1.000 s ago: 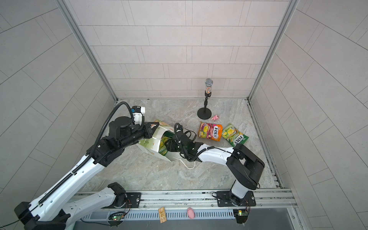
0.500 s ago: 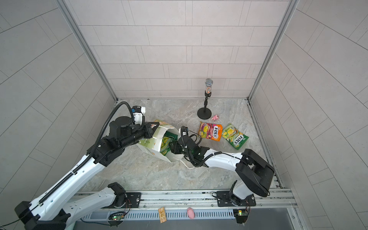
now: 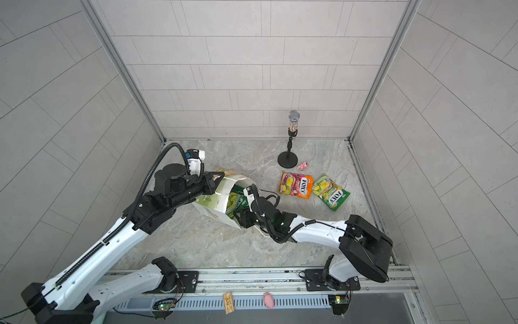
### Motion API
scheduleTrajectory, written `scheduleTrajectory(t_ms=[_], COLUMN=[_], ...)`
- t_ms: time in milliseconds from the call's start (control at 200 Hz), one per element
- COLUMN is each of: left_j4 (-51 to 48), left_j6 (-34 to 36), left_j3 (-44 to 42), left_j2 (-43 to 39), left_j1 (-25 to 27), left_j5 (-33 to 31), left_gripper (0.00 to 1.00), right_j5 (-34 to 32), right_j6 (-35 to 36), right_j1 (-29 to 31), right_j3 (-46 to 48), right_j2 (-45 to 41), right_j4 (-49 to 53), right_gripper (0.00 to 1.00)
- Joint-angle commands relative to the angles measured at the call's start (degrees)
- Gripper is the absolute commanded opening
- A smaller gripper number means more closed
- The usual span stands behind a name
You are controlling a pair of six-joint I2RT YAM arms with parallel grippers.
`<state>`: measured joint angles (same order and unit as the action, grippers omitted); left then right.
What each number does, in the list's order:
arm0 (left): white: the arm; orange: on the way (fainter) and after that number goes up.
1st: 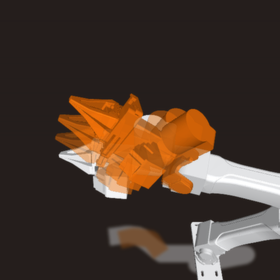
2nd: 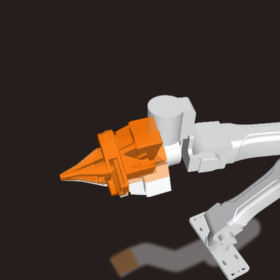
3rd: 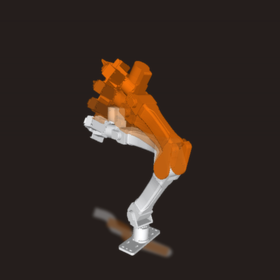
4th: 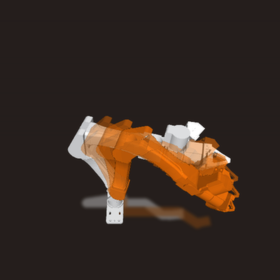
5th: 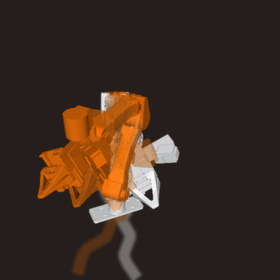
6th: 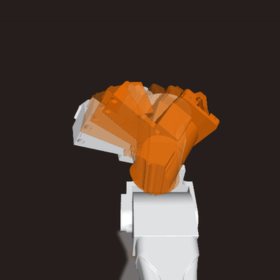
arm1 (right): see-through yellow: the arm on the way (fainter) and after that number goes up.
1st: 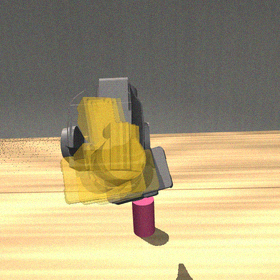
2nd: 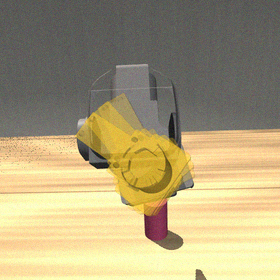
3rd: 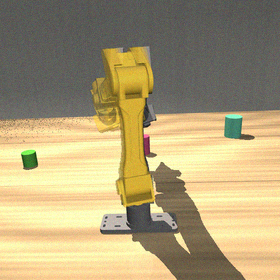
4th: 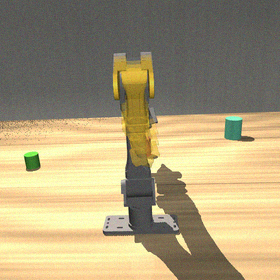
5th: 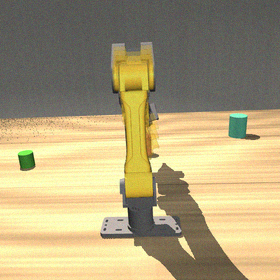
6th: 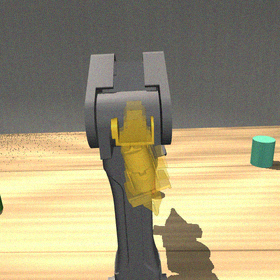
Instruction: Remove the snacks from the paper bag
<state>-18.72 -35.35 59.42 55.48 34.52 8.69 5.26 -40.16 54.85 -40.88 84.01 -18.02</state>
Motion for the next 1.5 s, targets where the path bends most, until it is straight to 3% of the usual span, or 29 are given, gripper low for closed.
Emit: scheduleTrajectory(t_ms=[0,180,395,605,851,1046,1161,1306,1496], left_j4=[0.8,0.6,0.5,0.4,0.5,0.5,0.4,-0.2,-0.8], left_j6=[-0.1,0.2,0.3,0.4,0.4,0.4,0.5,0.9,1.1], left_j3=[0.4,0.6,0.5,0.4,0.8,1.2,1.3,1.6,1.4], left_j2=[-0.6,-0.9,-0.9,-1.0,-0.7,-0.3,-0.3,-0.4,-0.2], left_j1=[0.2,0.2,0.2,0.2,0.2,0.2,0.2,0.2,0.2], left_j5=[-0.3,-0.2,0.2,0.1,0.5,0.9,0.8,0.1,-1.4], left_gripper=[0.00,0.00,0.00,0.00,0.00,0.00,0.00,0.00,0.00], right_j5=[1.1,0.4,-5.0,-8.2,-6.9,-5.0,-3.8,-2.2,-0.6], right_j6=[1.3,-1.4,-7.9,-11.1,-12.3,-12.5,-12.3,-11.7,-6.3], right_j1=[0.1,0.1,-0.7,-1.3,-2.2,-2.9,-3.3,-4.0,-4.3], right_j3=[-3.2,-7.1,-9.6,-12.4,-14.6,-17.1,-18.7,-18.1,-15.7], right_j2=[3.3,7.9,10.9,12.6,15.7,18.3,19.9,19.3,14.8], right_j4=[0.5,-0.2,1.0,6.7,5.4,3.1,3.4,3.1,3.6], right_gripper=[0.57,0.57,0.59,0.62,0.62,0.57,0.45,0.01,0.00])
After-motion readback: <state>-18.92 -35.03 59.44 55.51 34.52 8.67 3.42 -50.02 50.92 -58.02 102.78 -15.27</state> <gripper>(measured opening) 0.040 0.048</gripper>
